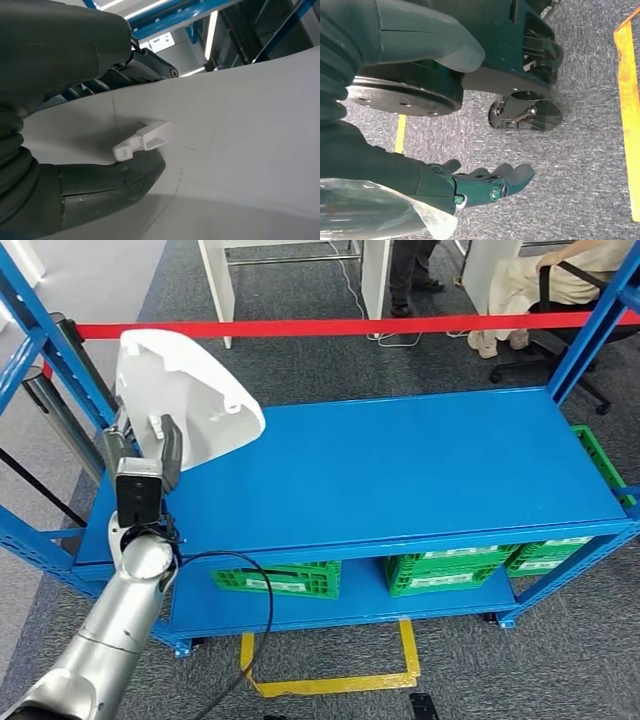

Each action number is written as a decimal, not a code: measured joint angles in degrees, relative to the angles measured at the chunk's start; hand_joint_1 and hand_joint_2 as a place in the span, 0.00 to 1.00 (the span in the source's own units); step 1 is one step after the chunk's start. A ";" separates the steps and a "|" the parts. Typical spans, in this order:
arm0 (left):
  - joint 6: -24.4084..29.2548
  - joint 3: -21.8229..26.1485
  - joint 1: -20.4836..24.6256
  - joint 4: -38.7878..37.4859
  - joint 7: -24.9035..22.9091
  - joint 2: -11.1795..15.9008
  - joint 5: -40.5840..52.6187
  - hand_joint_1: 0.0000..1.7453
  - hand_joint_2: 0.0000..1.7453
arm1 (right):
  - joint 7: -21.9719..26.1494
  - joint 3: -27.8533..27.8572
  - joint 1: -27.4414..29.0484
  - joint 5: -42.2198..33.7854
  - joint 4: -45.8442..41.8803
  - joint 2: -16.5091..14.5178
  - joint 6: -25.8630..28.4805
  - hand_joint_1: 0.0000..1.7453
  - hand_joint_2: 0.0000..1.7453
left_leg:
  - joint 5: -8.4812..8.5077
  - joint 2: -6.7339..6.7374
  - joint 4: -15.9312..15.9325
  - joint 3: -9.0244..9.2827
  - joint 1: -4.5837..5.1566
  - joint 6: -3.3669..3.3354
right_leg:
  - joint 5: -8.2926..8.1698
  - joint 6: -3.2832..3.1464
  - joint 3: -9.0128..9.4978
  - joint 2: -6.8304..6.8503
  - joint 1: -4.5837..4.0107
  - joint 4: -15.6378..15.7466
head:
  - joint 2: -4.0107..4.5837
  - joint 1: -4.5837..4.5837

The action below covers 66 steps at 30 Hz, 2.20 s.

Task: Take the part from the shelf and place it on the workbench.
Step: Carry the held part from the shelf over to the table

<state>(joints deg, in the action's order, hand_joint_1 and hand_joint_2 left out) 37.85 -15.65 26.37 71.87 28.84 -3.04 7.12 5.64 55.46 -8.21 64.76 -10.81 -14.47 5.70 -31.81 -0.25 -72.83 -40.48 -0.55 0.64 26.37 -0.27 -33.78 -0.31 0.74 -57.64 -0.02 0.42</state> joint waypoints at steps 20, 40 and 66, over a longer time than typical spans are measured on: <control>2.18 1.27 -2.93 6.31 0.87 -0.51 3.95 1.00 1.00 | 1.09 -0.32 0.81 -2.36 -0.03 0.03 1.78 0.00 1.00 | 8.61 0.12 13.95 3.77 0.48 -2.02 | 3.29 1.33 3.58 -0.09 -0.63 0.15 | 0.00 0.33; 2.21 8.23 -5.04 8.96 -0.41 2.39 6.78 1.00 1.00 | 2.89 1.80 2.91 -6.68 -0.05 0.56 -1.06 0.00 1.00 | 3.73 0.17 14.46 8.94 0.16 -2.52 | -1.77 2.60 -5.19 0.30 -0.10 -2.09 | 0.00 -0.12; 2.21 11.74 -7.08 12.60 2.04 1.85 6.78 1.00 1.00 | 5.63 2.64 2.31 -4.29 -0.23 0.69 1.57 0.00 1.00 | 1.53 0.15 14.03 11.64 0.09 -0.36 | -2.45 0.67 -2.61 0.84 -0.86 -0.17 | 0.00 -0.27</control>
<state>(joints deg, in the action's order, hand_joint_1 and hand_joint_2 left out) 40.06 -3.91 19.28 84.47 30.88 -1.19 13.90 11.27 58.10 -5.90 60.47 -11.04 -13.79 7.27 -30.28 -0.10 -58.80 -28.84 -0.46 0.29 23.92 0.39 -36.39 0.53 -0.12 -57.80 -0.02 0.15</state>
